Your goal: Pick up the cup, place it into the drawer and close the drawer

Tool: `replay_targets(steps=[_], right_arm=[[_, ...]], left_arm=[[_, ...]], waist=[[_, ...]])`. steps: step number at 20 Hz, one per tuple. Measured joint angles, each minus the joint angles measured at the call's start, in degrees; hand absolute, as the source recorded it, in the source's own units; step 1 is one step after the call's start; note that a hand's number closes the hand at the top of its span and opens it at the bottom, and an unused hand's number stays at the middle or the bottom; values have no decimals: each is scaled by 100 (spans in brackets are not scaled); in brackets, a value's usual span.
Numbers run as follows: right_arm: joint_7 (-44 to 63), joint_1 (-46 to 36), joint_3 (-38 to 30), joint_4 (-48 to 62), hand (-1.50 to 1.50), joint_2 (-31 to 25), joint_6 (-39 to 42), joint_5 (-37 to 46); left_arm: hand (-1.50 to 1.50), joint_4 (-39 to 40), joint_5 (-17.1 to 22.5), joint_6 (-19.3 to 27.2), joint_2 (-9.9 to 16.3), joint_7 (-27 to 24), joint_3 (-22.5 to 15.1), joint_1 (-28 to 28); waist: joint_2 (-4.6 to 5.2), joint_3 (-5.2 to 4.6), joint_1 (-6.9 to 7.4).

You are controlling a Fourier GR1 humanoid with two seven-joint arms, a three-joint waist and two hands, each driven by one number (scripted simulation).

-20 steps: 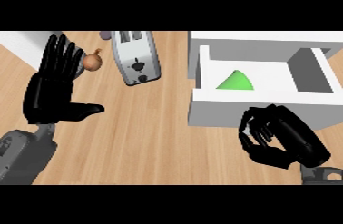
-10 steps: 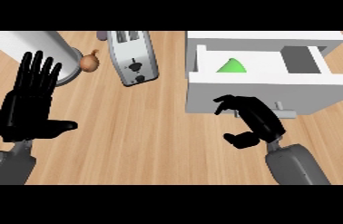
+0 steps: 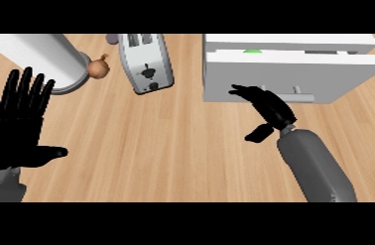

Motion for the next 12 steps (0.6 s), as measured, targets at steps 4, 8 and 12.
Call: replay_targets(steps=[4, 8, 12], right_arm=[[-520, -697, -338, 1126, -150, -20, -73, -88], [-1030, -1261, -612, 1994, -150, -119, -52, -176], [-1365, -1798, -812, 2674, -150, -314, 125, -223]], left_arm=[[-150, 142, -39, -271, -39, -29, 158, 20], [-150, 298, -109, -520, -163, -150, 199, 98], [-150, 386, -103, -640, -167, -73, 240, -10]], waist=[[3, -3, 32], [-26, -21, 54], [-22, -25, 123]])
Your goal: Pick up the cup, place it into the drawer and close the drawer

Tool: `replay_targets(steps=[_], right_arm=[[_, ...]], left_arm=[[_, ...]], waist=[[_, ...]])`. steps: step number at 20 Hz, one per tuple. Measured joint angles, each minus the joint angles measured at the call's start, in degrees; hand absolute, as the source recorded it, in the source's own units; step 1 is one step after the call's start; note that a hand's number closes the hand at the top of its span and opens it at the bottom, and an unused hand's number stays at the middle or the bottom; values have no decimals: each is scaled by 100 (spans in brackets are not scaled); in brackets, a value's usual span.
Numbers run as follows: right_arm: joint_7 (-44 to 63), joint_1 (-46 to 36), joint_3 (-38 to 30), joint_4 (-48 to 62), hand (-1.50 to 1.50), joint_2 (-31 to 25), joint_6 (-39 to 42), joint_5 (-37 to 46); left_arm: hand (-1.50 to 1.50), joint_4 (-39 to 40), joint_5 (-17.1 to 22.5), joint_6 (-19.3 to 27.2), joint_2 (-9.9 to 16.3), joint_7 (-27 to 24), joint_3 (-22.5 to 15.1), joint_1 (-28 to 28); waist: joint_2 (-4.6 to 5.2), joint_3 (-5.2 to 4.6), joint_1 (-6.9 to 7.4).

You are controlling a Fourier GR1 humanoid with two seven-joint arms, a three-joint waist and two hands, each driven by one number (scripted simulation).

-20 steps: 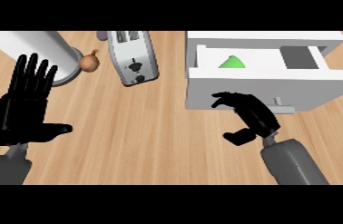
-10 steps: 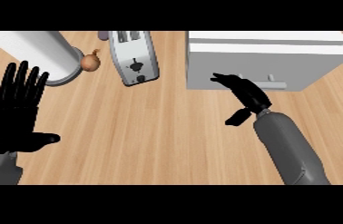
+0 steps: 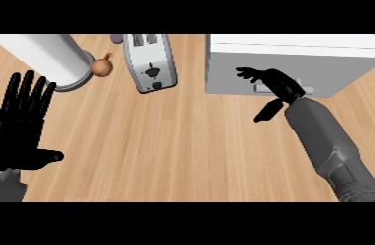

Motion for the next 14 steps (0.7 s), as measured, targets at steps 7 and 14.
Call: replay_targets(steps=[7, 14], right_arm=[[-452, -453, -169, 738, -150, -194, 200, -13], [-720, -612, -220, 1092, -150, -316, 461, -2]], left_arm=[[-150, 104, -108, -20, -80, 53, -24, -233], [-150, 73, -254, -7, -157, 25, -98, -231]], waist=[[19, -2, 108], [12, -12, 184]])
